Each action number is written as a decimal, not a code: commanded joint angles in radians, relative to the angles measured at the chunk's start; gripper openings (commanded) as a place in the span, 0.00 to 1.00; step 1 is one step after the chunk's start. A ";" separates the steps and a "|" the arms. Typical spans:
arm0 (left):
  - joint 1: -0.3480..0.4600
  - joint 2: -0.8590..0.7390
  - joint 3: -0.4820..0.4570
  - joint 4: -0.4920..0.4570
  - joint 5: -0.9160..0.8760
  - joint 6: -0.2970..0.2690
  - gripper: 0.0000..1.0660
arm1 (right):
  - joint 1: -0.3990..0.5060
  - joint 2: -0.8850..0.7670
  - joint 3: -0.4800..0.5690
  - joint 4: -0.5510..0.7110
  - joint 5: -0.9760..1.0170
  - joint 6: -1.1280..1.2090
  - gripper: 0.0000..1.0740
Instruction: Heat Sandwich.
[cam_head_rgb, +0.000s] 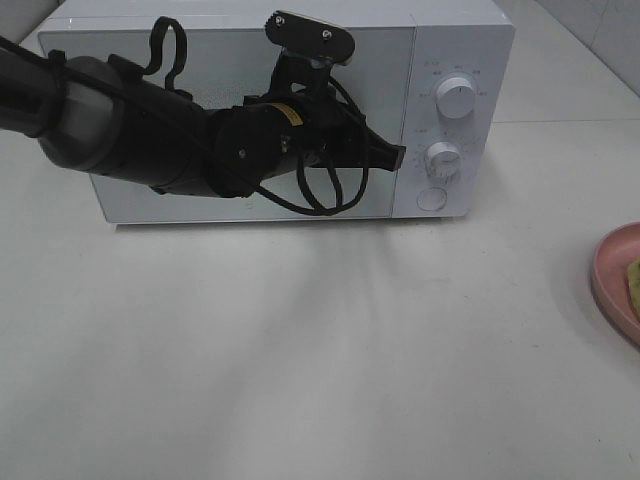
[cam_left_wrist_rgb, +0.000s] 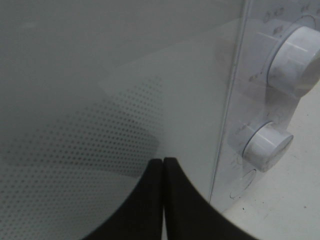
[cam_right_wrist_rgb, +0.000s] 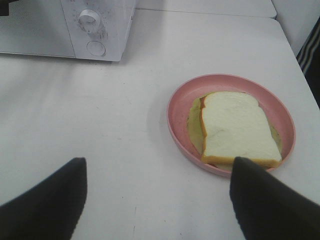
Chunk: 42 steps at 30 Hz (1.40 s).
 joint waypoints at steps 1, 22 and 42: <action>0.036 0.001 -0.028 -0.068 -0.109 -0.003 0.00 | -0.003 -0.027 0.001 -0.002 -0.005 -0.003 0.71; -0.006 -0.070 0.086 -0.065 -0.019 -0.003 0.00 | -0.003 -0.027 0.001 -0.002 -0.005 -0.003 0.71; -0.025 -0.286 0.366 -0.065 -0.003 -0.003 0.00 | -0.003 -0.027 0.001 -0.002 -0.005 -0.003 0.71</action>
